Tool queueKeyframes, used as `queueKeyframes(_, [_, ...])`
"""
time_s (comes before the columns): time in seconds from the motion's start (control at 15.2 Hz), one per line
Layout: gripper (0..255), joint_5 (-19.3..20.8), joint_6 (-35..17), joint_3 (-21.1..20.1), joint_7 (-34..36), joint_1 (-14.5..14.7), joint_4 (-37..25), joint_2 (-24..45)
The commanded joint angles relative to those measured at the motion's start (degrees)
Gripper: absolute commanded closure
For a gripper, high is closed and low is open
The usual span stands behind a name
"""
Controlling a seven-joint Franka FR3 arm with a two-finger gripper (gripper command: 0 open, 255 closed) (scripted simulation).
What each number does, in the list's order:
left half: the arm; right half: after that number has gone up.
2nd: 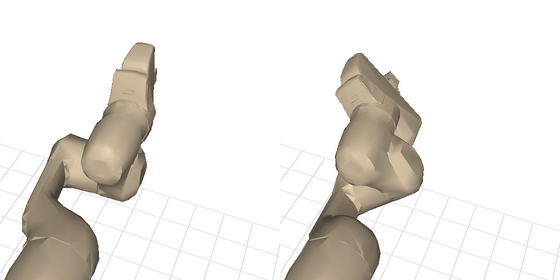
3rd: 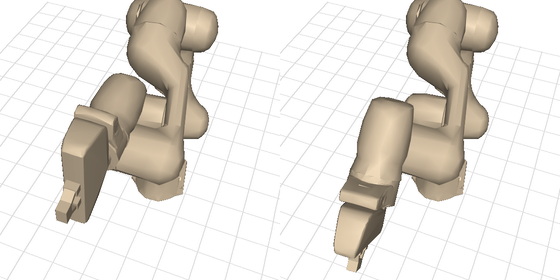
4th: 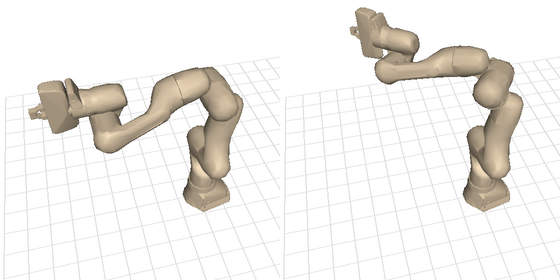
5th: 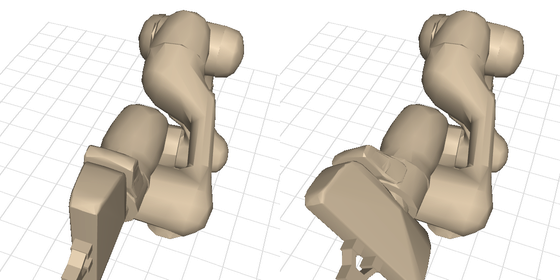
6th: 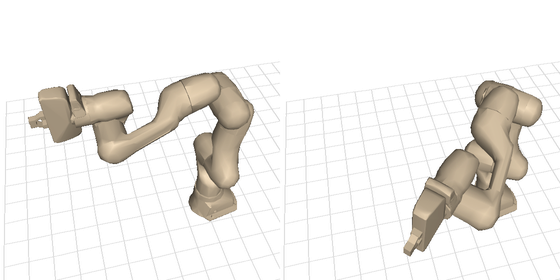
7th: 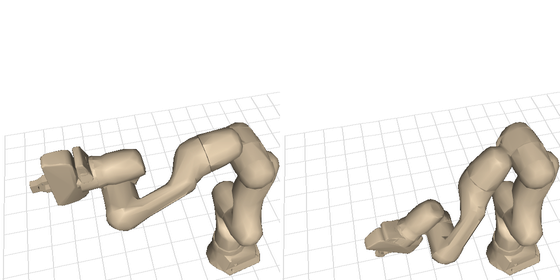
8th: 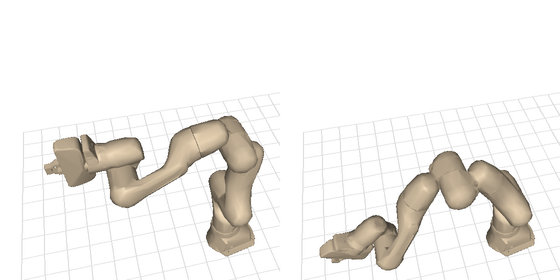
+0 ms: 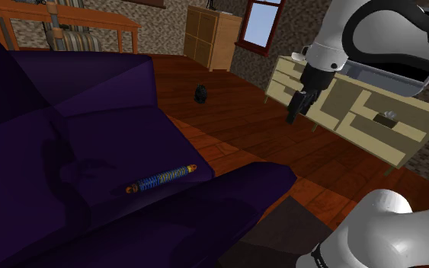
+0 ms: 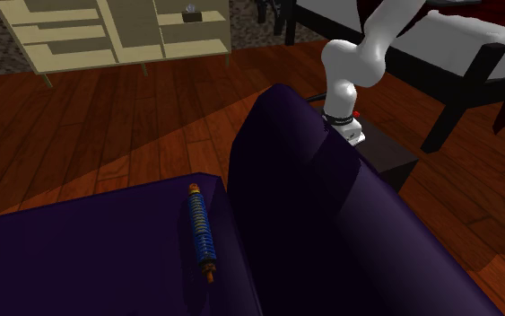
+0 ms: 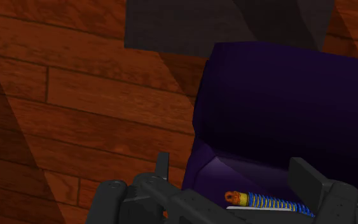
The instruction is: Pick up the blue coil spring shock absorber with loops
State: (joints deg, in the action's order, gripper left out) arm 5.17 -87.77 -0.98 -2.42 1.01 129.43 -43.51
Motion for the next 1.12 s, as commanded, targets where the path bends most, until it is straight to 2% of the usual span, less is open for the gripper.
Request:
queueKeyframes(0.0, [0, 0.00, 0.00, 0.00, 0.00, 0.00, 0.00, 0.00])
queueKeyframes(0.53, [0, 0.79, -13.21, 4.17, -13.04, 3.92, 0.62, 13.05])
queueKeyframes(1.06, [0, -0.64, -23.86, 6.45, -26.07, 7.64, -3.17, 28.32])
